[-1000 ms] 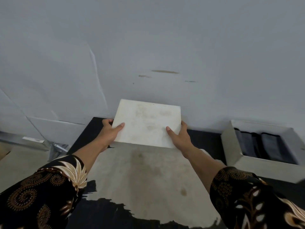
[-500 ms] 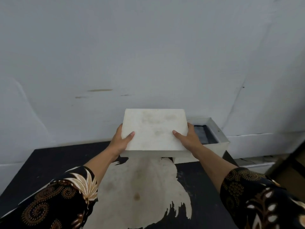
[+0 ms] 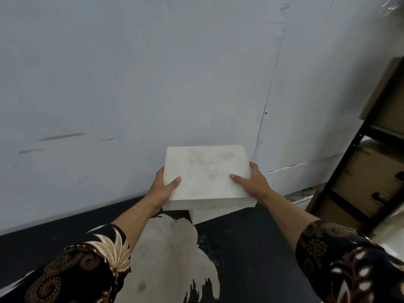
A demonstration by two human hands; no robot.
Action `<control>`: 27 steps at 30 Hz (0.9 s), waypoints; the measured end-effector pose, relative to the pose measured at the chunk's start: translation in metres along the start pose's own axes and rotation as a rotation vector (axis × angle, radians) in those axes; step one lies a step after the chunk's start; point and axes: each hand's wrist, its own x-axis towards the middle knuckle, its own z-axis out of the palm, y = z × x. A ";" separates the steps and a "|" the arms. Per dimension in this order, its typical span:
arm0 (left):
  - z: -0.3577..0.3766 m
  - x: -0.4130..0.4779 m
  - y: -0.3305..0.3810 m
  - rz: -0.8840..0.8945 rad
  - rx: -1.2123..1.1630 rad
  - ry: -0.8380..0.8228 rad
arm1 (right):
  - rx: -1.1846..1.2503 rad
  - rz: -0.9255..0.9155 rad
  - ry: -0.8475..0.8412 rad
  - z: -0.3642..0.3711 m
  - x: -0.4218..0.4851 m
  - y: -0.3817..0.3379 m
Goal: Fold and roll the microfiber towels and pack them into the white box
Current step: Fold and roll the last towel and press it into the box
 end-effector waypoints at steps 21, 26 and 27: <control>0.106 0.084 -0.032 -0.311 -0.072 0.248 | -0.152 0.044 -0.335 -0.028 0.181 0.063; 0.102 0.096 -0.027 -0.369 0.015 0.216 | -0.314 0.049 -0.382 -0.025 0.201 0.062; 0.099 0.098 -0.032 -0.366 0.046 0.226 | -0.333 0.036 -0.383 -0.023 0.202 0.062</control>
